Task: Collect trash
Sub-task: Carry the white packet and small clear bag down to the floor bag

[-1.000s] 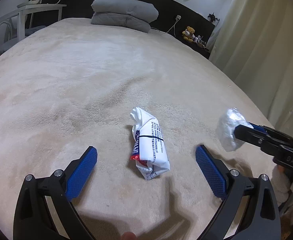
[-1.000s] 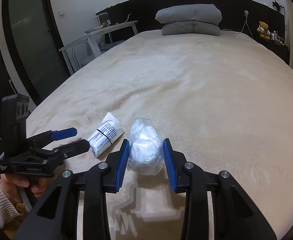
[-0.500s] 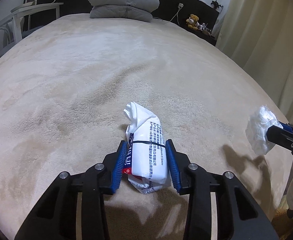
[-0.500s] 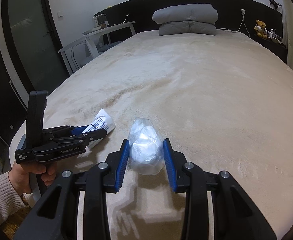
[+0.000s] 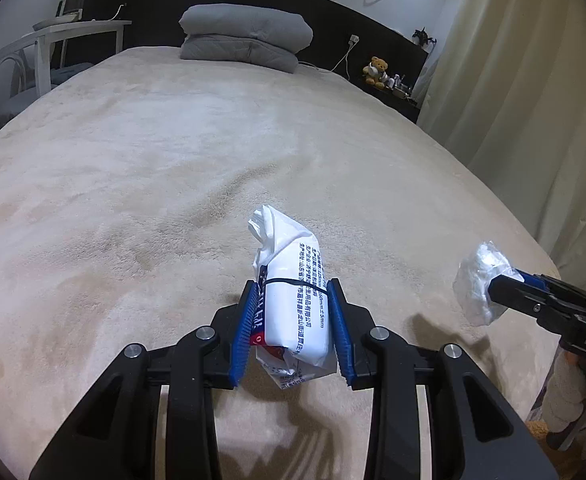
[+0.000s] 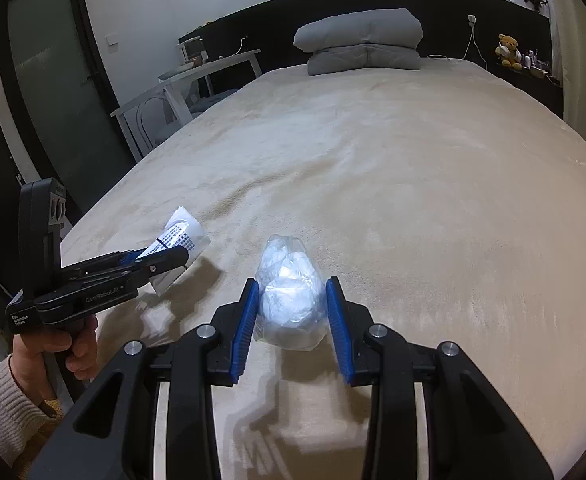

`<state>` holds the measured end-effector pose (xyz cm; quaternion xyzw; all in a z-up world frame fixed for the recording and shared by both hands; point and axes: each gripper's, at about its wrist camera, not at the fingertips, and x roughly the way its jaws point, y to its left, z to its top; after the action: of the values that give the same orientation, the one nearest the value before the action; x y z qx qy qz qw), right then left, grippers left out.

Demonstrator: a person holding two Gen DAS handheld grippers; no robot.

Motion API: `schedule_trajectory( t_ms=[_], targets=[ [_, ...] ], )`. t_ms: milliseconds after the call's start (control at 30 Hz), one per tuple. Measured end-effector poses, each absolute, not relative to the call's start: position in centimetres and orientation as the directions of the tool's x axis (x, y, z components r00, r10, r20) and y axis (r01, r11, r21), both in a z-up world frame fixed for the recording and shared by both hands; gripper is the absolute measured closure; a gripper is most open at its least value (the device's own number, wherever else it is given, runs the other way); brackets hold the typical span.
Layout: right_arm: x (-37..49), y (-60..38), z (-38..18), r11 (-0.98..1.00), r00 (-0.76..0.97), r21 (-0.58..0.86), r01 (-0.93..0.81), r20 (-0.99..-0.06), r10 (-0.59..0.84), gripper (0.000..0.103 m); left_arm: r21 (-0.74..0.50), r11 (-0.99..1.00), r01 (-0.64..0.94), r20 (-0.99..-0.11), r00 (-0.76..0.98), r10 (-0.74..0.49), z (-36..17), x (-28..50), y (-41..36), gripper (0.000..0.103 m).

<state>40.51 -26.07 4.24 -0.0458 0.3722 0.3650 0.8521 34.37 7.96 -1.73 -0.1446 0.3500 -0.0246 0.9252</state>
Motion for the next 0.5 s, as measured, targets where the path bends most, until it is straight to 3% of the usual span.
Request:
schedule_trajectory(
  t_ms=[500],
  targets=[
    [34.0, -28.1, 5.8, 0.728, 0.483, 0.22, -0.649, -0.62, 0.618, 0.067, -0.339, 0.941, -0.019, -0.515, 0.84, -0.169, 3.0, 24.7, 6.6, 0.069]
  ],
)
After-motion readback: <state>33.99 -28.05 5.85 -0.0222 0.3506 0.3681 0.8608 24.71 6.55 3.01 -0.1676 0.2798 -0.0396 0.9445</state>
